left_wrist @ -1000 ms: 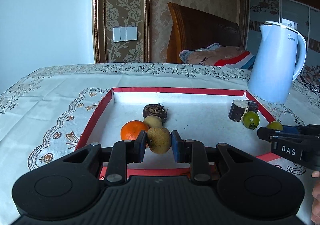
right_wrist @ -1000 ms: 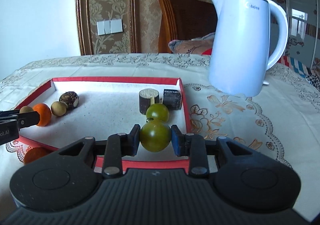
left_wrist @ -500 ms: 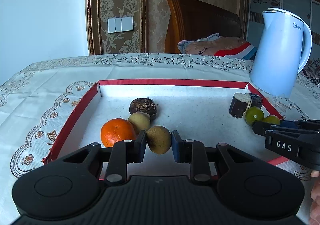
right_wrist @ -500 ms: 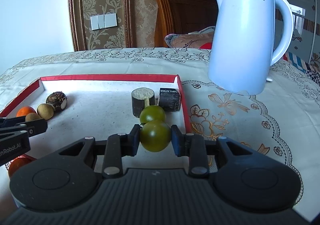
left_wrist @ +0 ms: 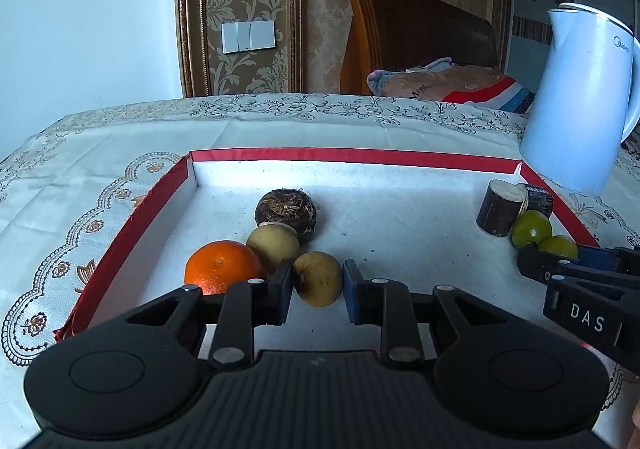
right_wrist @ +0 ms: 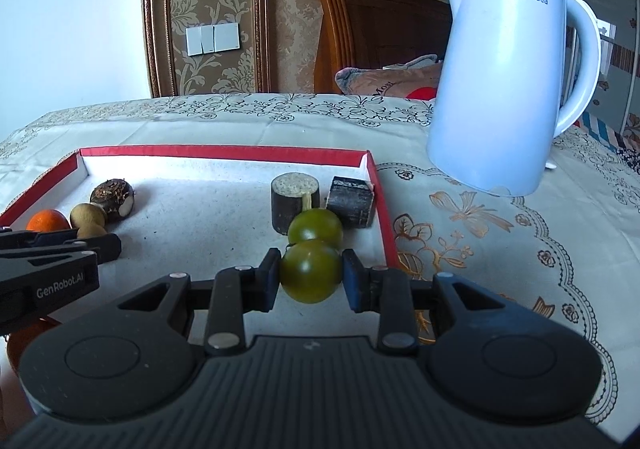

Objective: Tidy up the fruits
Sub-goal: 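Carry the brown potato and green tomato up into the red tray, then open both tools to release the potato and tomato in the tray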

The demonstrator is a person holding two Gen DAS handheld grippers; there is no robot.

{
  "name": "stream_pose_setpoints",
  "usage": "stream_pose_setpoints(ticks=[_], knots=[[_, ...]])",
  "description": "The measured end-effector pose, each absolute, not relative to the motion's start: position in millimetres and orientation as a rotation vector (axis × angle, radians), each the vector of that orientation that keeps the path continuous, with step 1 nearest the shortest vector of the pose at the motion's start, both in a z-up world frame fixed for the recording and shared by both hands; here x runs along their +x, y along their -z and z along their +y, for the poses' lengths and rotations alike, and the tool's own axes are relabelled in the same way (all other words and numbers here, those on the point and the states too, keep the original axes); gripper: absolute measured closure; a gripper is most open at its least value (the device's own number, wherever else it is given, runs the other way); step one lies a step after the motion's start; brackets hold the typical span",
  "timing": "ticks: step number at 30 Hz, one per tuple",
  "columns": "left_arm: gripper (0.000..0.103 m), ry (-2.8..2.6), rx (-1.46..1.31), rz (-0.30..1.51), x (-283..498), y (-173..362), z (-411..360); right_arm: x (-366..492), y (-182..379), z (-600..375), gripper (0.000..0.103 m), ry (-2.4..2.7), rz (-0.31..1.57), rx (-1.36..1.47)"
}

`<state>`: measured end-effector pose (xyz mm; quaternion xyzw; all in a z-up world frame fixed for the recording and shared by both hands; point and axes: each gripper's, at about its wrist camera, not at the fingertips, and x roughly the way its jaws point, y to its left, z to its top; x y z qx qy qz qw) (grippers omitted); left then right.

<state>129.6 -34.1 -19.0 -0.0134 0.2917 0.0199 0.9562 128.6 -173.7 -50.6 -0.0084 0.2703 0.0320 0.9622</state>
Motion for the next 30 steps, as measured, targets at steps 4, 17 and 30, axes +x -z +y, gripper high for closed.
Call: stream_pose_setpoints(ticks=[4, 17, 30], knots=[[0.077, -0.04, -0.025, 0.581, 129.5, 20.6, -34.7, 131.8, 53.3, -172.8, 0.073, -0.059, 0.557, -0.02], [0.077, -0.028, -0.049, 0.581, 128.6, 21.0, -29.6, 130.5, 53.3, -173.8, 0.067, -0.062, 0.549, -0.01], [0.025, -0.076, -0.101, 0.586, 126.0, 21.4, -17.5, 121.1, 51.3, -169.4, 0.044, -0.07, 0.52, -0.025]])
